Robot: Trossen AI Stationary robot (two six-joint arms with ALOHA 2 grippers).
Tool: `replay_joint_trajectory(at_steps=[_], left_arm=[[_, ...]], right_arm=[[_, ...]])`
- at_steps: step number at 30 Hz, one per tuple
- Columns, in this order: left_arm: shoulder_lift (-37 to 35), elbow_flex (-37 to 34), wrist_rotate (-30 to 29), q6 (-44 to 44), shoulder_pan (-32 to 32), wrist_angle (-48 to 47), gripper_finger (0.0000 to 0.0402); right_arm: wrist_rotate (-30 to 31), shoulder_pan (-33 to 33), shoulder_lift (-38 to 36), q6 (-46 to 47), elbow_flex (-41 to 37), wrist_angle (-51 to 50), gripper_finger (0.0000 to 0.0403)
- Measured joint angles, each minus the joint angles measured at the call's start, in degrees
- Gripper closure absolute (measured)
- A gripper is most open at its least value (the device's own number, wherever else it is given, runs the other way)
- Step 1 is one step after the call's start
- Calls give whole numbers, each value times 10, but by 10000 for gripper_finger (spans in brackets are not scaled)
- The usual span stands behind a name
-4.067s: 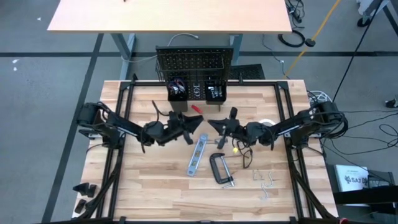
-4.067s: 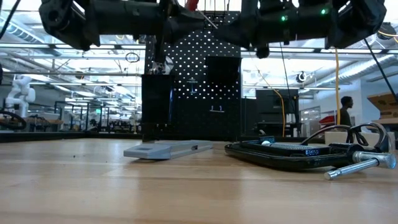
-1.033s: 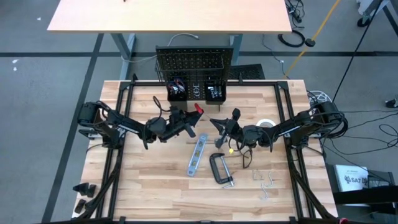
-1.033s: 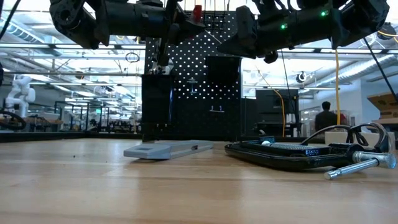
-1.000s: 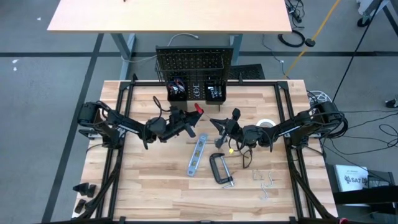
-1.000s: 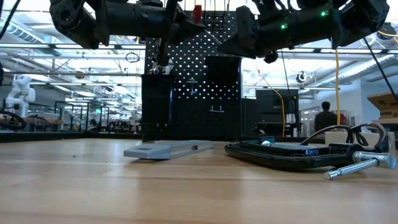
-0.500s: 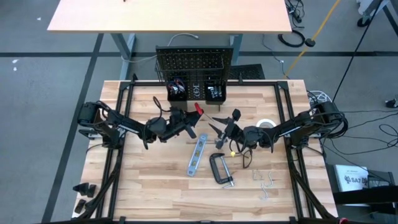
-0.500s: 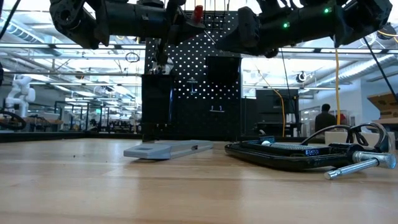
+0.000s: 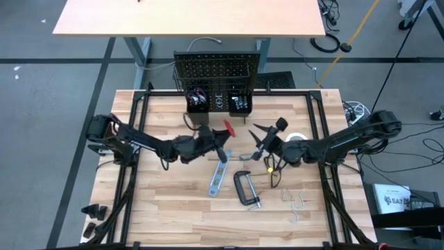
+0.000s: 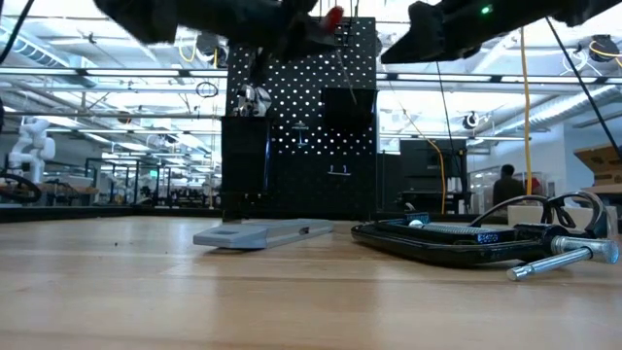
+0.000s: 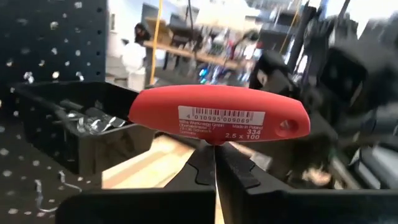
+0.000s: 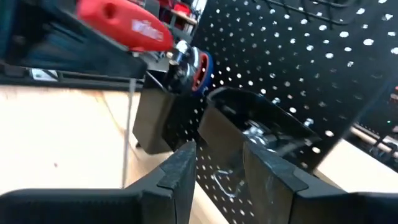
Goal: Hang tools onto peg board
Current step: Hang the red allen wrench on the peg board
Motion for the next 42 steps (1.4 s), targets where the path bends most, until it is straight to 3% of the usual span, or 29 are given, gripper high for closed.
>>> replay_joint_trajectory(at_steps=[4,10,15,19,22,27,29,31,37,42], left_arm=[[0,59,-61,33,-23,-105,402],[0,89,-229,46,-53,-164,402],[0,88,-347,-10,-71,-190,402],[0,88,-401,-61,-74,-191,402],[0,88,-433,-74,-75,-198,402],[0,88,-460,-71,-75,-205,402],[0,88,-461,-71,-70,-201,402],[0,88,-461,-74,-60,-199,402],[5,89,-448,-86,-29,-185,402],[5,105,-435,-90,5,-184,402]], right_arm=[[0,1,-56,45,0,-106,277],[0,1,-127,123,-7,-262,277],[0,1,-173,160,-46,-268,277],[-7,1,-211,194,-67,-258,277],[-66,1,-234,242,-70,-261,277],[-229,9,-235,315,-71,-279,277],[-251,32,-227,342,-71,-298,277],[-238,61,-216,357,-72,-317,277],[-120,152,-210,350,-72,-319,277],[-76,187,-213,315,-72,-321,277]])
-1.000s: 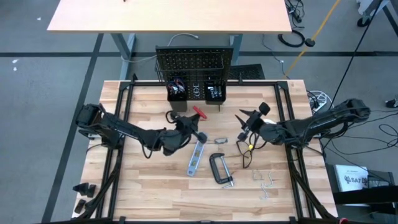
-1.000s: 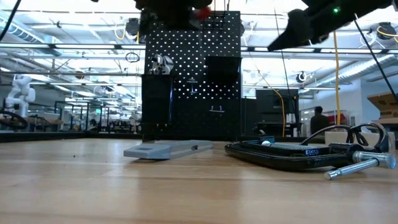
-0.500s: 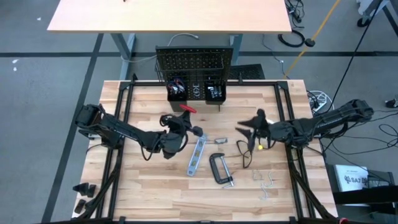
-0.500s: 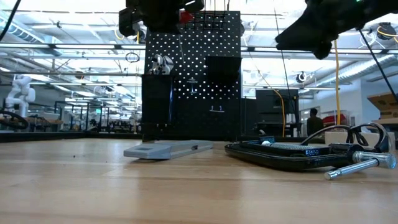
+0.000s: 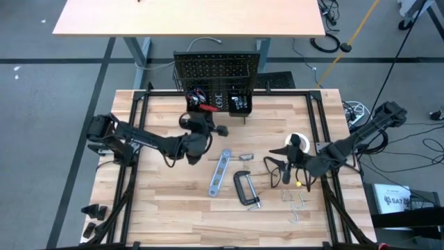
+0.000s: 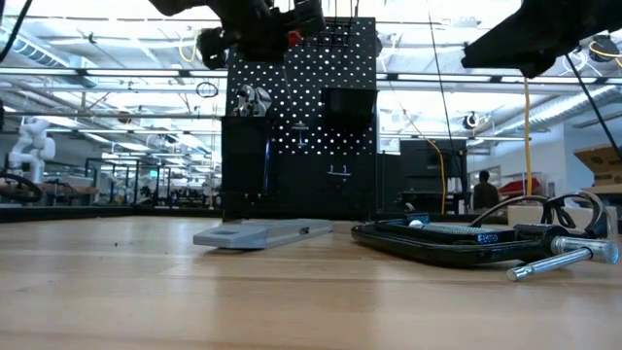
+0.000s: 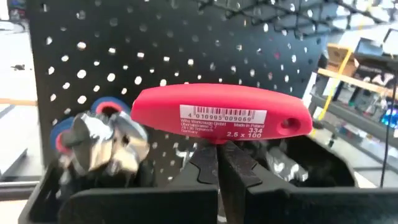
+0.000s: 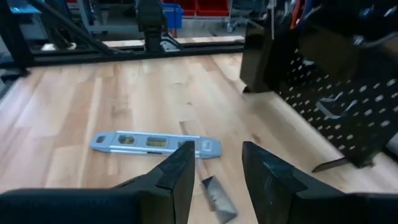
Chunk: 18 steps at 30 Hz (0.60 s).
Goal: Hang tools onto peg board
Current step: Hang the red allen wrench on the peg board
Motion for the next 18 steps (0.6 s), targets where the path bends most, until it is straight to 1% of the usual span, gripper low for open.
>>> replay_joint_trajectory(at_steps=[3,6,12,18], left_arm=[[12,22,12,4,19,1,402],[38,47,16,22,36,0,402],[74,77,17,30,63,-2,402],[72,95,17,32,74,0,402]], right_arm=[[21,8,-5,-30,0,0,277],[32,9,-18,-57,0,-4,277],[29,7,-66,-65,-4,-45,277],[-5,-5,-143,-63,-55,-45,277]])
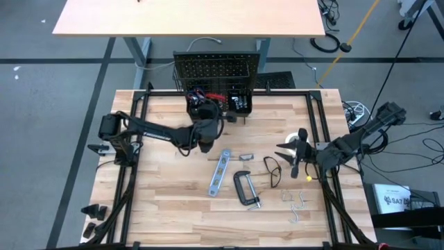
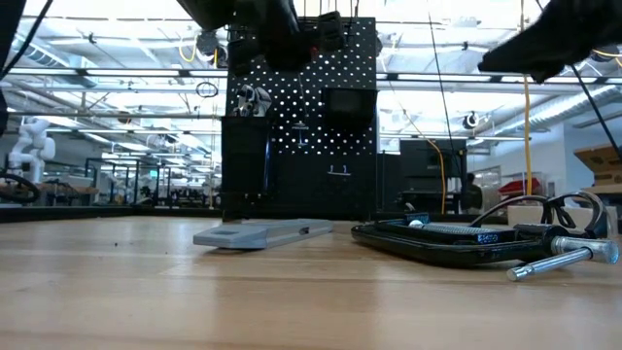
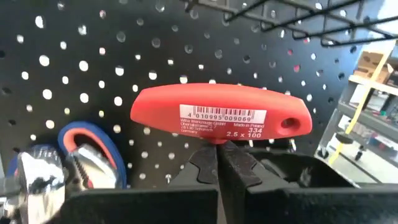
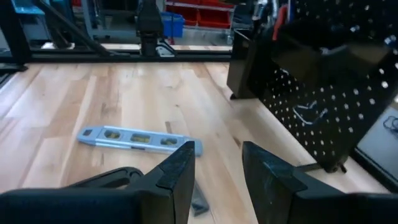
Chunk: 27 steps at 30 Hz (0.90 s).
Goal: Hang tools onto peg board
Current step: Hang the red allen wrench on the peg board
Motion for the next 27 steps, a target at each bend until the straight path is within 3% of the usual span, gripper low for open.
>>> replay_joint_trajectory(at_steps=[6,12,27], left_arm=[[-1,8,-1,17,14,-1,402],[-1,8,0,17,25,-7,402],[0,8,29,16,41,-38,402]], right_arm=[[-1,-14,-76,26,-68,-1,277],[-14,-22,-122,6,-75,0,277],[-15,-22,-135,-7,-75,-1,277]])
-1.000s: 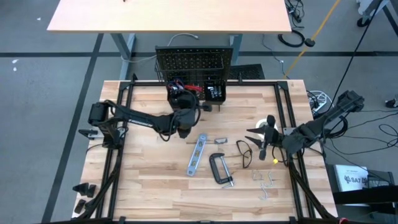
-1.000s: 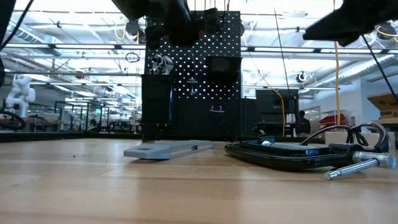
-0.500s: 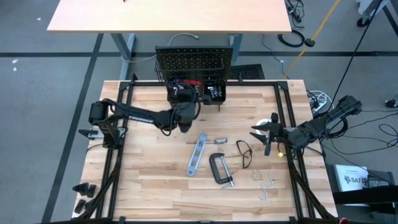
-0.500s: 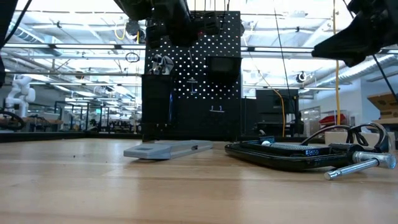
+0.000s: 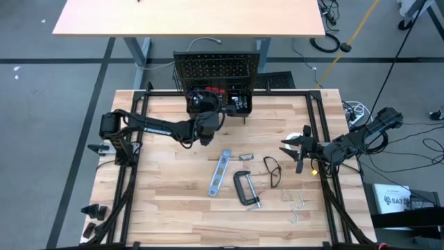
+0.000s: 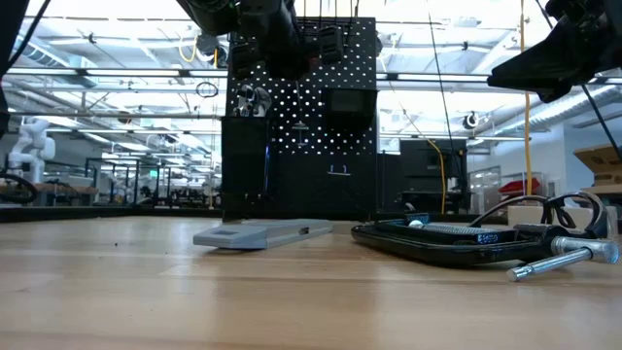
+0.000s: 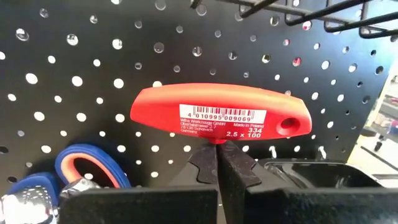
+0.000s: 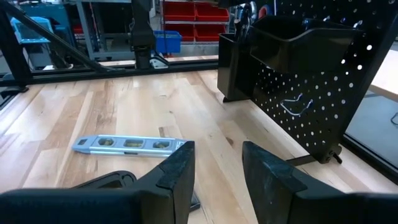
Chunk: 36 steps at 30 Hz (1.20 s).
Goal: Hang tools onto peg board
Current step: Hang the red allen wrench on the peg board
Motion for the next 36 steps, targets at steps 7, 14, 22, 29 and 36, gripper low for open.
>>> replay_joint_trajectory(at_steps=[7,14,22,29,36], left_arm=[[0,0,19,-31,8,-37,402],[0,0,55,-130,27,-125,402],[0,-1,76,-154,37,-158,402],[0,-1,125,-155,48,-162,402],[0,-1,143,-154,48,-164,402]], right_arm=[[0,0,0,1,0,0,277],[0,0,0,6,0,0,277],[0,0,0,6,0,-1,277],[1,0,0,5,0,-2,277],[1,0,0,4,0,-2,277]])
